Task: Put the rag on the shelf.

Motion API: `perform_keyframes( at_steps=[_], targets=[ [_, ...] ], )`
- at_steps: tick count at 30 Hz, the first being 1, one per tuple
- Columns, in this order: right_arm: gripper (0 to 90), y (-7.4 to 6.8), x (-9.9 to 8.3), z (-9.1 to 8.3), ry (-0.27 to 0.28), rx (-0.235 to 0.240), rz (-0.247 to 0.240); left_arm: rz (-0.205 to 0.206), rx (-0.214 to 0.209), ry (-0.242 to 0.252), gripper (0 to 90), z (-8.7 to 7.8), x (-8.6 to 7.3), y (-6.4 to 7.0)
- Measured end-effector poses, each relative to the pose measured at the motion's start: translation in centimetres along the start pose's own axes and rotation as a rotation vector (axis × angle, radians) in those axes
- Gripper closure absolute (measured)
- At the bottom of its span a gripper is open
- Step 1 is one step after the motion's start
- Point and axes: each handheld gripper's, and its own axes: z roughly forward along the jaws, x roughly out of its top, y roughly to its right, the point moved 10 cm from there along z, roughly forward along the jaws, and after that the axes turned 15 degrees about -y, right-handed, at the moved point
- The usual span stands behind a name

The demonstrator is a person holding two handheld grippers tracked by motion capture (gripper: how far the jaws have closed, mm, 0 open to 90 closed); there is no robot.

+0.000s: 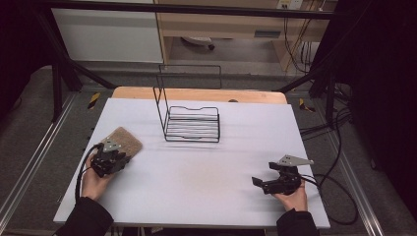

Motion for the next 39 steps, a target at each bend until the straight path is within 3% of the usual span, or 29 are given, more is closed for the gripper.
perform_keyframes(
  at_steps=[8, 17, 24, 28, 39],
  targets=[
    [1.0, 0.0, 0.0, 0.0, -0.003, -0.001, -0.001, -0.022, 0.0, -0.005, 81.3, 0.0, 0.0, -0.3],
    [1.4, 0.0, 0.0, 0.0, -0.004, 0.002, 0.003, -0.065, -0.042, 0.003, 86.9, -0.3, 0.2, -0.6],
    [1.5, 0.0, 0.0, 0.0, -0.004, 0.006, -0.001, -0.078, -0.045, 0.041, 87.4, -2.2, 0.6, -0.7],
    [1.6, 0.0, -0.1, 0.0, -0.005, 0.007, -0.002, -0.099, -0.081, 0.056, 87.4, -3.2, 0.7, -0.5],
    [1.9, -0.1, -0.1, -0.1, -0.007, 0.011, -0.002, -0.066, -0.154, 0.043, 87.4, -4.6, 0.6, 2.8]
  ],
)
